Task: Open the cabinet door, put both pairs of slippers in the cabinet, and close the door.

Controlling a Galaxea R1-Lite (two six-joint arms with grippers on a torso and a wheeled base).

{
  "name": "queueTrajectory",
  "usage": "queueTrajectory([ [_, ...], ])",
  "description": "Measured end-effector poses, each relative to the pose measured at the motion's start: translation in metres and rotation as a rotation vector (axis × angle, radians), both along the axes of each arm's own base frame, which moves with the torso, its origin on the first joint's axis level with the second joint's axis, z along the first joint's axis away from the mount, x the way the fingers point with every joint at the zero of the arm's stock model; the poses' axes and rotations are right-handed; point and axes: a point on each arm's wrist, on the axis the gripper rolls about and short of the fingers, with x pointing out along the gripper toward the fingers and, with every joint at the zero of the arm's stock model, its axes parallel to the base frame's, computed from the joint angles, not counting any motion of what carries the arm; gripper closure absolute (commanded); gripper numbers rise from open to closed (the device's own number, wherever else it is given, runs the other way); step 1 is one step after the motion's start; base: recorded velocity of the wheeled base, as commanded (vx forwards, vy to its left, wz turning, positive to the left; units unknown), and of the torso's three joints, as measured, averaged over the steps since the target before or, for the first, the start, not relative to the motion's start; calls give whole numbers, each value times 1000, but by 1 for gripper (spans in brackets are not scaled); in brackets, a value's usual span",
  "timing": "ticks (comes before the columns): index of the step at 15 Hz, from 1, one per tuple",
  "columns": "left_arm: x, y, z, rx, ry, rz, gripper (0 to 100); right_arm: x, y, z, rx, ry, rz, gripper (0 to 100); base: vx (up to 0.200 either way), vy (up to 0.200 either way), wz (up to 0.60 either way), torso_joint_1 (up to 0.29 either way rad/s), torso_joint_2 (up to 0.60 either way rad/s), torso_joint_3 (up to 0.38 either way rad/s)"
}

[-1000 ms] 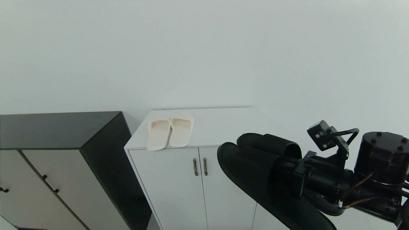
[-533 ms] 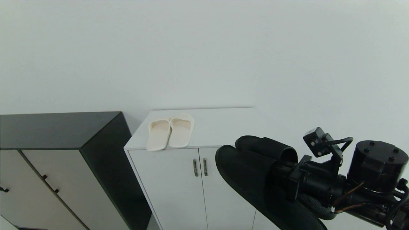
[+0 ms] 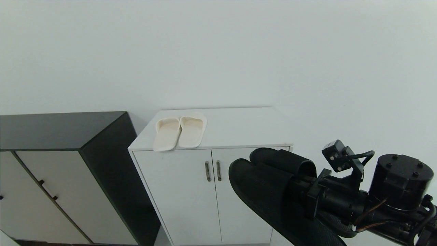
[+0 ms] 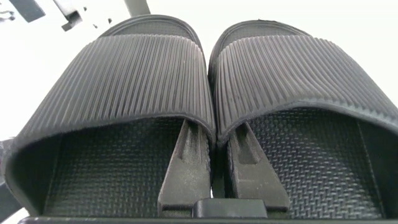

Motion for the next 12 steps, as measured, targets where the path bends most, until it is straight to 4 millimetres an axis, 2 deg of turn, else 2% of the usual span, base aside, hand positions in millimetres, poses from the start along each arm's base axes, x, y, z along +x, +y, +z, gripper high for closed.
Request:
queueTrajectory([
  [4, 0, 0, 0, 3, 0, 0, 100, -1, -1, -3, -3, 3, 6, 100, 0, 0, 0, -266, 532, 268],
  [5, 0, 0, 0, 3, 0, -1, 0, -1, -1, -2, 7, -10, 7, 100, 0, 0, 0, -271, 540, 276],
  [12, 0, 0, 0, 3, 0, -11, 0, -2, -1, -5, 15, -18, 7, 100, 0, 0, 0, -261, 533, 265],
])
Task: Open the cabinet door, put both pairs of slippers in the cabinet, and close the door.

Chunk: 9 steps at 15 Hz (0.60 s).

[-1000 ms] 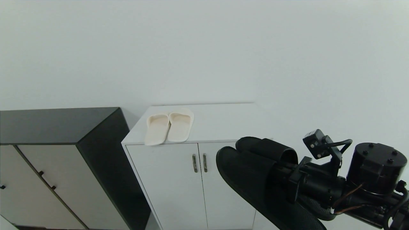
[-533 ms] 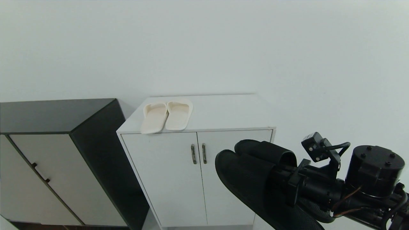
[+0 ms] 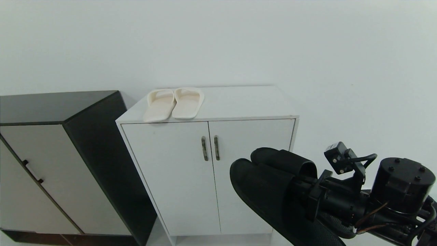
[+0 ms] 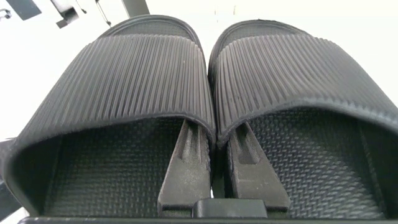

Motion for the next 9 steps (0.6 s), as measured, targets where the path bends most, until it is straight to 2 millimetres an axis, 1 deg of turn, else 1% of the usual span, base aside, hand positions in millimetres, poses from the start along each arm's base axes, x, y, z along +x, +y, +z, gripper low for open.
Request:
queueTrajectory([
  [4, 0, 0, 1, -1, -2, 5, 0, 0, 0, -1, 1, -1, 7, 100, 0, 0, 0, -244, 499, 253],
  [5, -1, 0, 6, -5, -19, 5, 0, 0, 0, -2, 3, -3, 7, 100, 0, 0, 0, -237, 486, 242],
  [7, -4, 0, 26, -18, -54, 1, 0, -1, 1, -4, -2, 3, 9, 100, 0, 0, 0, -239, 481, 246],
  [9, 0, 0, 47, -22, -41, -22, 0, -1, 1, -5, -7, 7, 13, 100, 0, 0, 0, -229, 479, 244],
])
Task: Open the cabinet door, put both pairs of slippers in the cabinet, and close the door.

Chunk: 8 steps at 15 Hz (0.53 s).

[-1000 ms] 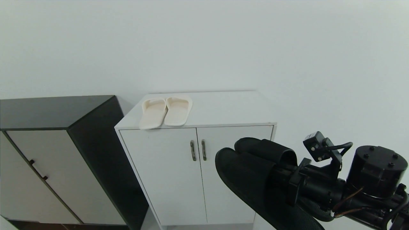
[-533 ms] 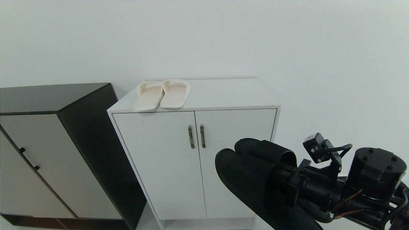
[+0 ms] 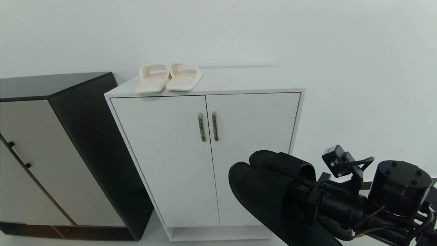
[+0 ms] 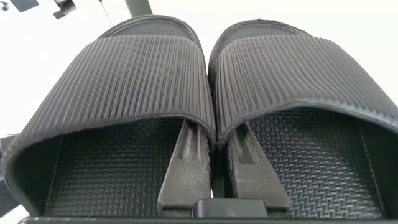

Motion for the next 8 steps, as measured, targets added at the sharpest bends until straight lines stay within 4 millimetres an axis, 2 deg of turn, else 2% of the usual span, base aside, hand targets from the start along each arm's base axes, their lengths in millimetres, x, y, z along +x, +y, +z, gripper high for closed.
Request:
queueTrajectory([
  [3, 26, -1, 36, 0, 8, -75, 0, 0, 0, 0, -1, 1, 2, 100, 0, 0, 0, -230, 474, 219],
  [8, 96, -9, 78, -24, 73, -279, 0, 0, 1, 0, 7, -8, 2, 100, 0, 0, 0, -224, 385, 198],
])
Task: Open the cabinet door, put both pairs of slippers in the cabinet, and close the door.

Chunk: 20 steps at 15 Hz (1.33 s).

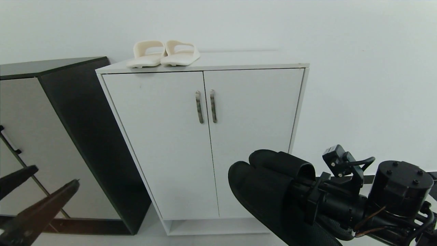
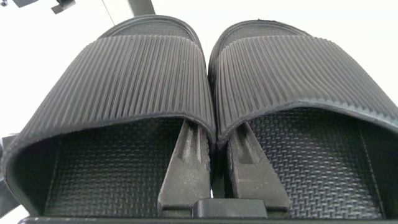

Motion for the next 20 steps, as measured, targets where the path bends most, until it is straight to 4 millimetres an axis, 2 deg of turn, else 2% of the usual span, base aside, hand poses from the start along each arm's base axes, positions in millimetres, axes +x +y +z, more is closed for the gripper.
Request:
queueTrajectory([
  [4, 61, -16, 31, -12, 34, -142, 0, 2, 0, -3, -9, 2, -5, 100, 0, 0, 0, -77, 249, 82],
  [9, 135, -59, 48, -22, 23, -307, 0, 3, 1, -7, -18, 8, -9, 100, 0, 0, 0, -2, 12, 6],
  [11, 151, -83, 61, -77, 17, -414, 0, 3, 1, -8, -20, 12, -8, 100, 0, 0, 0, 0, 0, 0],
  [14, 169, -105, 79, -148, 93, -663, 0, 4, 1, -8, -20, 14, -8, 100, 0, 0, 0, 0, 0, 0],
  [16, 184, -109, 86, -192, 158, -815, 0, 4, 1, -8, -19, 15, -7, 100, 0, 0, 0, 0, 0, 0],
  [20, 229, -109, 83, -217, 193, -820, 0, 5, -1, -8, -17, 18, -14, 100, 0, 0, 0, 0, 0, 0],
])
